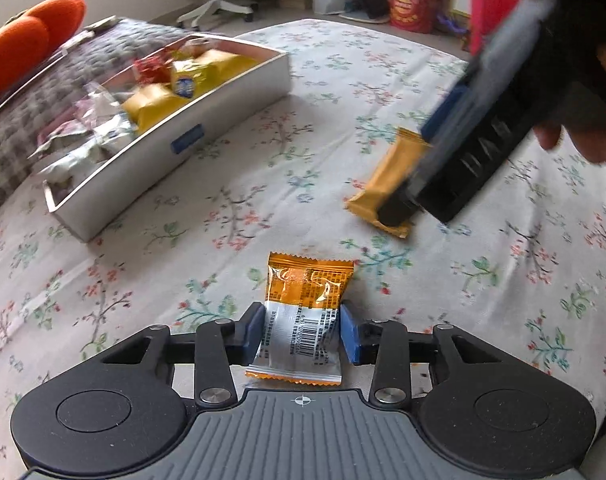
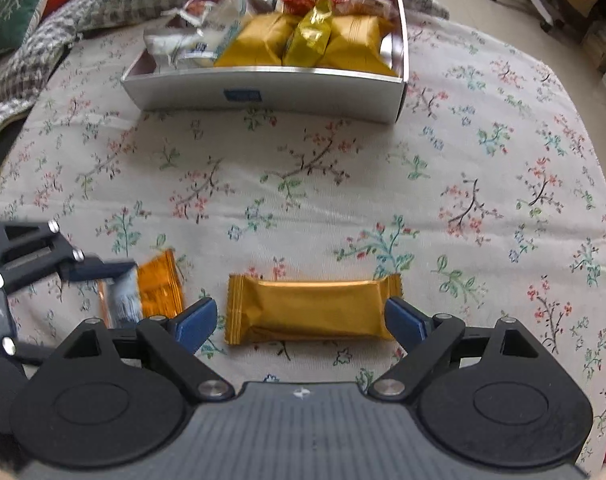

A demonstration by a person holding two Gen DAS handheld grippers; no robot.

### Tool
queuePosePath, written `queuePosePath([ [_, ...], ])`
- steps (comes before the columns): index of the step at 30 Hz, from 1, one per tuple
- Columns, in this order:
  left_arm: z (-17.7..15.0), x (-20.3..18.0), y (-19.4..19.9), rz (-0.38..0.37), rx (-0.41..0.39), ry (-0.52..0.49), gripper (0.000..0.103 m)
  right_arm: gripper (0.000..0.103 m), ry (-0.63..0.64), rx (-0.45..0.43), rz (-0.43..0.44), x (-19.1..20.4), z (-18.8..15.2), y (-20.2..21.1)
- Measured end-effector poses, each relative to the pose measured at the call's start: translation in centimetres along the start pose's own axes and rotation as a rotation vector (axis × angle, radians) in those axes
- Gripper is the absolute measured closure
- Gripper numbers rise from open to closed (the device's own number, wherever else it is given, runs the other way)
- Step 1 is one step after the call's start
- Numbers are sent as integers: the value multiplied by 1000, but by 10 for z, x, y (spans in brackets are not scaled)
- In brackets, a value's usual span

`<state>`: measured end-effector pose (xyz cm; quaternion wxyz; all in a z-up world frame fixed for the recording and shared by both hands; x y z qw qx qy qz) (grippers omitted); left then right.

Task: Organize snacks
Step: 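Grasp the orange-and-white packet with the left tool while the right grasps the gold bar, then lift the orange packet and gold bar and carry them over the box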

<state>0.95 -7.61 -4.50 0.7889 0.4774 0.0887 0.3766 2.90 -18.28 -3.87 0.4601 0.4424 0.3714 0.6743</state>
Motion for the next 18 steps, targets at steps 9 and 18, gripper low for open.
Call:
queuePosePath([
  [9,2,15,-1,50,-1,50,66,1,30,43,-60,1,-3,-22],
  [18,4,21,2,63,-18,69,66,42,-12,-11,-56,-9,3,-9],
])
Point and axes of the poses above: each gripper's, at about its wrist camera, not at the fingertips, and y roughly against the way its jaws point, x to its left, z to its top, the point moved 6 cm from there along -y, roughly the way its jaws point, and after that the axes turned 11 degrees about z, right-handed, at the moved point
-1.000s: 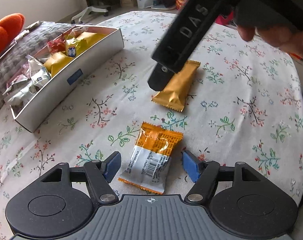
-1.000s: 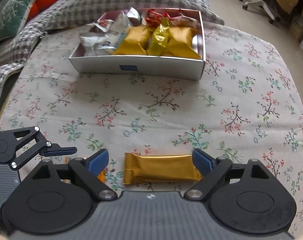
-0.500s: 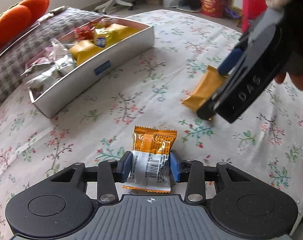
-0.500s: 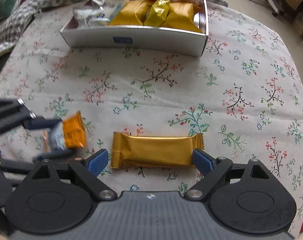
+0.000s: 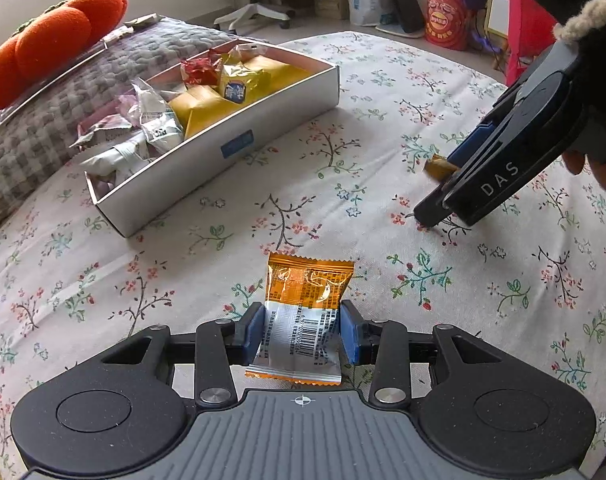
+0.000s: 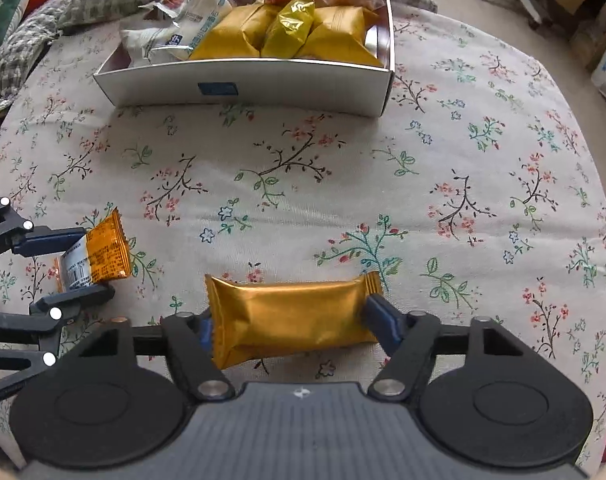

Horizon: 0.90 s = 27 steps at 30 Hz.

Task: Organize snacks
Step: 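Lift the orange packet and gold bar and carry them over the box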

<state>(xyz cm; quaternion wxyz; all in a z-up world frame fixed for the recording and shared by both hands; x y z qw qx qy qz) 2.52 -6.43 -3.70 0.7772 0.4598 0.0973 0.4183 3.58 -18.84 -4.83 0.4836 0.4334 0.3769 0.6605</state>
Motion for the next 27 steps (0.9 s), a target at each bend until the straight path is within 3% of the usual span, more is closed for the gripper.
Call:
queuePosePath([
  [3,2,1,0,0,-6,7,66,55,0,-8,-15,1,2,3],
  [5,2,2,0,1,-7,10,66,84,-15,-8,-20,-2,3,6],
  [8,3,3,0,7,-9,15,66,92,-21,-28,-30,-6,6,12],
  [16,8,8,3,21,-33,45,66,94,-60,-102,39,-5,15,33],
  [27,16,11,9,40,-68,69,66,94,-54,-139,63,-2,22,38],
])
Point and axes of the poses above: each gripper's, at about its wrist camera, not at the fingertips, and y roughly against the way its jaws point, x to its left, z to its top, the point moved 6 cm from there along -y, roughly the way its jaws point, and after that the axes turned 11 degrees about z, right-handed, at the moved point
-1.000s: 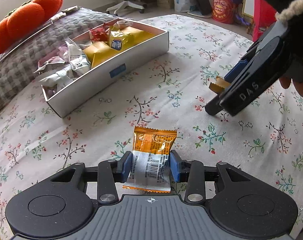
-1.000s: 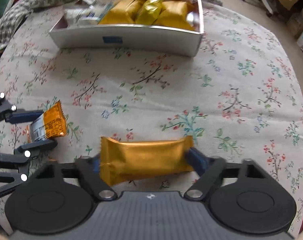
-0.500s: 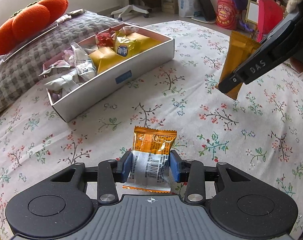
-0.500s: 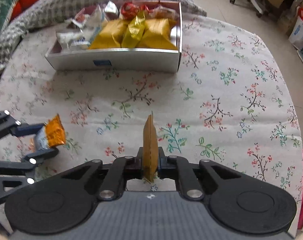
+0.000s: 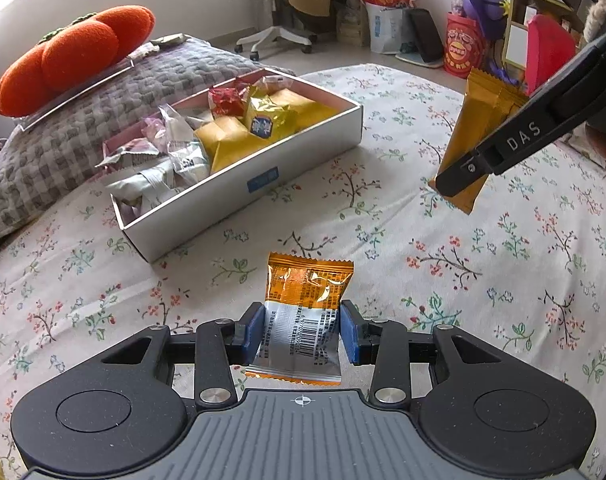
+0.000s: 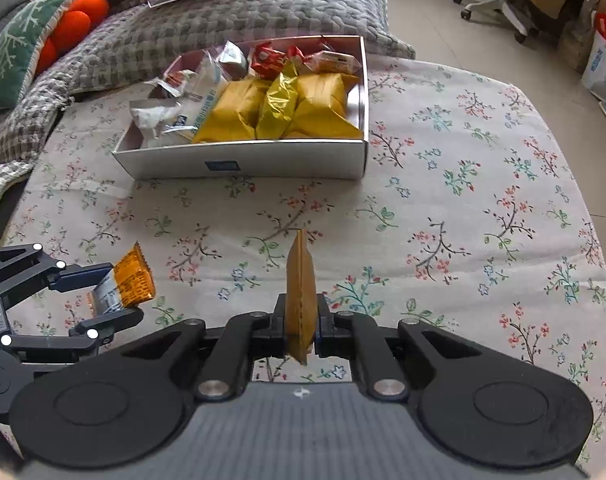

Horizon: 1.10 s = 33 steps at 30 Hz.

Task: Organize snacks
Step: 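Lift the orange packet and gold bar and carry them over the box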

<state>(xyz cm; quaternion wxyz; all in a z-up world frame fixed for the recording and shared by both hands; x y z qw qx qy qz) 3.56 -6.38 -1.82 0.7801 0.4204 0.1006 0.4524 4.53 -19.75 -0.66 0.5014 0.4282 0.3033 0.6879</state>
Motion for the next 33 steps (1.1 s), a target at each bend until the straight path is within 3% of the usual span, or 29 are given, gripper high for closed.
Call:
queuePosePath([
  [17,33,15,9,45,-38,142,66,93,-5,-85,41,9,16,6],
  [33,74,39,14,72,-78,316,66,93,-151,-183,127,-5,45,18],
])
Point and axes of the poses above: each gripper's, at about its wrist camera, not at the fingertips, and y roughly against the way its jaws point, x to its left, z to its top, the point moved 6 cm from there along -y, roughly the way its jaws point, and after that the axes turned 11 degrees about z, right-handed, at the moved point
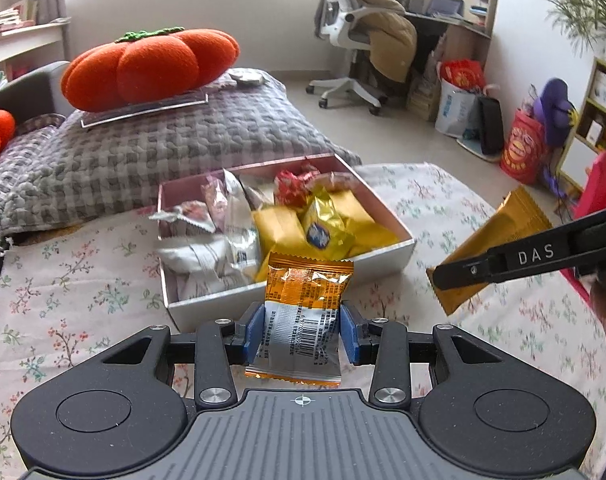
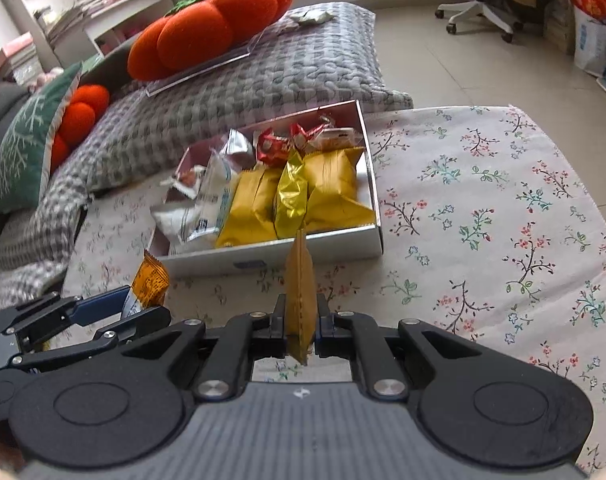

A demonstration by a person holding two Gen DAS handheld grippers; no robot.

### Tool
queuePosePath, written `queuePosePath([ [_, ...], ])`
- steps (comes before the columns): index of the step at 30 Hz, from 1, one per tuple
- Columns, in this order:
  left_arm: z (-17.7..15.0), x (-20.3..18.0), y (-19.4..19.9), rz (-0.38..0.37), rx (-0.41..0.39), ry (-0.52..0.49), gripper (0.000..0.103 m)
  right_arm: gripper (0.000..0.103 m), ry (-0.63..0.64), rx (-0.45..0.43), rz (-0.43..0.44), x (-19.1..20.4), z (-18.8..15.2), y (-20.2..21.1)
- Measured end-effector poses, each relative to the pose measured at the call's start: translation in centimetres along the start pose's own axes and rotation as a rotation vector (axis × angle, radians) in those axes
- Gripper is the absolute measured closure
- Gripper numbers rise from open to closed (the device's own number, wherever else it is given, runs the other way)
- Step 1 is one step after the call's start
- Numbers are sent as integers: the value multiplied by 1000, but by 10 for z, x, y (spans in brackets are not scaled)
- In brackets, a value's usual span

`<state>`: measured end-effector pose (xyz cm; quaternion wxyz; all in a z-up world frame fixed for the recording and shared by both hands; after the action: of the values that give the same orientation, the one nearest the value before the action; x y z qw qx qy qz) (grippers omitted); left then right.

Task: Organize snacks
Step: 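Lift the orange packet and gold bar and carry them over the box, then lower both snacks into the box and open both tools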

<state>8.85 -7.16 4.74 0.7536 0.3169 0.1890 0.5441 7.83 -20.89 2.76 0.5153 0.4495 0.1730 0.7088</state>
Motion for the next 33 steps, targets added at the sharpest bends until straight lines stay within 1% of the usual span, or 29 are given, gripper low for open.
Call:
queuePosePath([
  [5,11,2,-6,2,-6,36,66,93,-48,-28,39,-4,13,0],
  [9,16,3,-15,29,-4,35,66,93,-81,-34,64,-9,20,-5],
  [16,34,11,-25,51,-27,76,66,93,-126,-45,96,-17,38,-14],
  [20,39,15,-36,74,-20,93,66,93,-161,-53,107,-25,44,-18],
  [29,50,23,-58,55,3,162,66,93,-228,-75,153,-37,57,-29],
  [33,54,25,-67,52,2,174,66,93,-258,-90,186,-38,63,-36],
])
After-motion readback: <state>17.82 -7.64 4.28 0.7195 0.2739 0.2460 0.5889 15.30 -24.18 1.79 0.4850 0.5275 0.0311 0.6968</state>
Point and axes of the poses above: each gripper's, at about its wrist camera, not at the fingertips, and y roughly against the way its jaws point, x to its left, z to its top, the point moved 6 cm from there along -y, roughly the way its jaws point, and after that the axes turned 11 degrees about z, right-handed, at the moved point
